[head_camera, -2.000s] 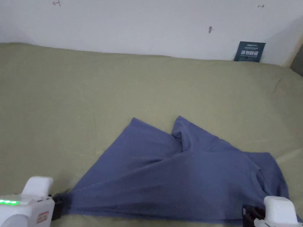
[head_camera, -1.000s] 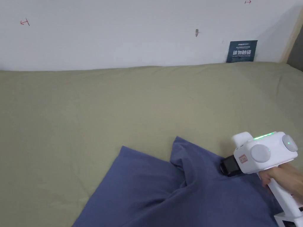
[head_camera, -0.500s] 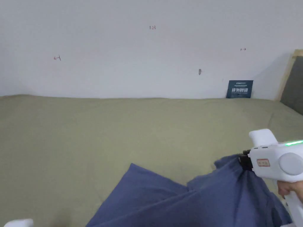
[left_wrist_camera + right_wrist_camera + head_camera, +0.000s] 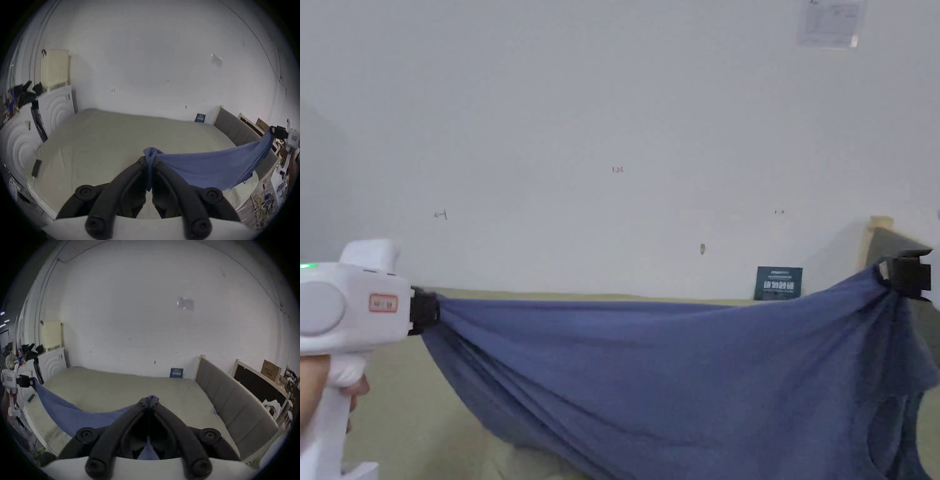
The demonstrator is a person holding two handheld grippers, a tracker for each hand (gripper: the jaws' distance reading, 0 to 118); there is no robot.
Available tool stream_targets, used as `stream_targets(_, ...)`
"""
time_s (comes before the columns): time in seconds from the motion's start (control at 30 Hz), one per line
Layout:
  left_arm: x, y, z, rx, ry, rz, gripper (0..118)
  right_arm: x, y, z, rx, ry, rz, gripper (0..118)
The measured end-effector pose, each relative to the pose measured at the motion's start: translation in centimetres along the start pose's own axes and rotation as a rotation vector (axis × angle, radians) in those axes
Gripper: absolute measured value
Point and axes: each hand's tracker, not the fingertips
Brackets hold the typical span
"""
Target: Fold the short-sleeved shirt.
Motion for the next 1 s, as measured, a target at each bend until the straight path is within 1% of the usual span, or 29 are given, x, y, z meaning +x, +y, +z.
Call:
stream_targets(0.07, 0.5, 2.3, 0.1, 0.016, 0.007, 0.0, 5, 0.1, 0.9, 0.3, 0.019, -0.009, -0.02, 0)
stream_targets(0.17, 1.1, 5.1, 0.5, 0.044, 0.019, -0.007, 5, -0.1, 2.1, -0.1, 0.033, -0.02, -0.026, 0)
stream_targets(0.27, 1.5, 6.8, 0.3, 0.044, 0.033, -0.017, 5, -0.2, 3.3, -1.1, 0.04, -0.021, -0.048, 0)
stream_targets(0.4, 1.7, 8.1, -0.6, 0.043, 0.076, -0.039, 5, -0.6, 5.1, -3.3, 0.047, -0.026, -0.046, 0)
stream_targets(0.6, 2.2, 11.1, -3.5, 0.058, 0.118, -0.041, 5, -0.9, 8.2, -7.7, 0.067, -0.045, -0.026, 0)
stream_targets(0.7, 2.7, 13.1, -4.9, 0.075, 0.134, -0.047, 5, -1.0, 10.7, -9.8, 0.084, -0.07, 0.0, 0)
stream_targets(0.83, 3.5, 16.5, -7.3, 0.1, 0.158, -0.038, 5, -0.8, 14.4, -12.6, 0.109, -0.1, 0.01, 0)
stream_targets(1.0, 4.5, 20.2, -10.6, 0.145, 0.192, -0.022, 5, -1.1, 18.4, -16.8, 0.121, -0.141, 0.055, 0)
